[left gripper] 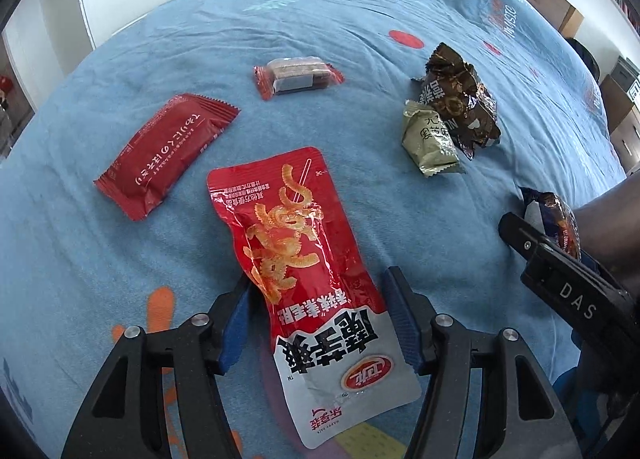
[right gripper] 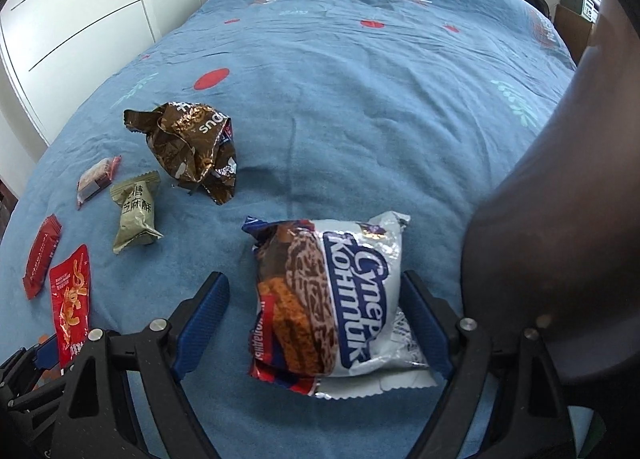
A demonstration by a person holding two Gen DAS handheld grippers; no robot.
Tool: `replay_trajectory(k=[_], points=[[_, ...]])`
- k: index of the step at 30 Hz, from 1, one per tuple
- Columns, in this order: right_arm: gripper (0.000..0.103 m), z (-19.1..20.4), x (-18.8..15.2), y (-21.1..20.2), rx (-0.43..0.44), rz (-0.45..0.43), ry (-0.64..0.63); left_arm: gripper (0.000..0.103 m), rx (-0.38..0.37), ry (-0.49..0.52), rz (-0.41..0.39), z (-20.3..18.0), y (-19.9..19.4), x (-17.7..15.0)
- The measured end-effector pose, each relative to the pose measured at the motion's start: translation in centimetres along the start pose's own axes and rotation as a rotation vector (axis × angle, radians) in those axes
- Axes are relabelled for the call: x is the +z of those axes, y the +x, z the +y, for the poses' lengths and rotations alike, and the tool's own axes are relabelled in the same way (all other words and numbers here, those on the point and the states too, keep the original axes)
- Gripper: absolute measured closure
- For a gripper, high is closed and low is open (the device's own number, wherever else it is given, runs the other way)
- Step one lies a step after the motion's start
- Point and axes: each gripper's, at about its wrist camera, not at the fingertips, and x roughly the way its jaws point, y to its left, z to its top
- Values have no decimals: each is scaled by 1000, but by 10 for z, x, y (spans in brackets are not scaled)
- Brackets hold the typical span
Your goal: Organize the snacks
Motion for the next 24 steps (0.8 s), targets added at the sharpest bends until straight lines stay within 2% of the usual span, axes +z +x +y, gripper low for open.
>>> replay_trajectory(k=[6, 13, 15, 20, 24], points=[[0, -3, 0, -1, -2, -21, -6, 56, 0, 30, -20, -2, -4, -4], [0, -4, -2, -5, 2, -31, -14, 62, 0, 55, -27, -4, -6, -4], [0, -5, -2, -6, 3, -32, -13, 67, -7, 56, -27, -1, -8, -5], [0, -2, -3, -11, -1, -34, -22, 82, -43, 62, -17, 5, -11, -2], [0, 1, -7, -17, 9, -33, -31, 85, -106, 48, 2, 14, -15, 1]])
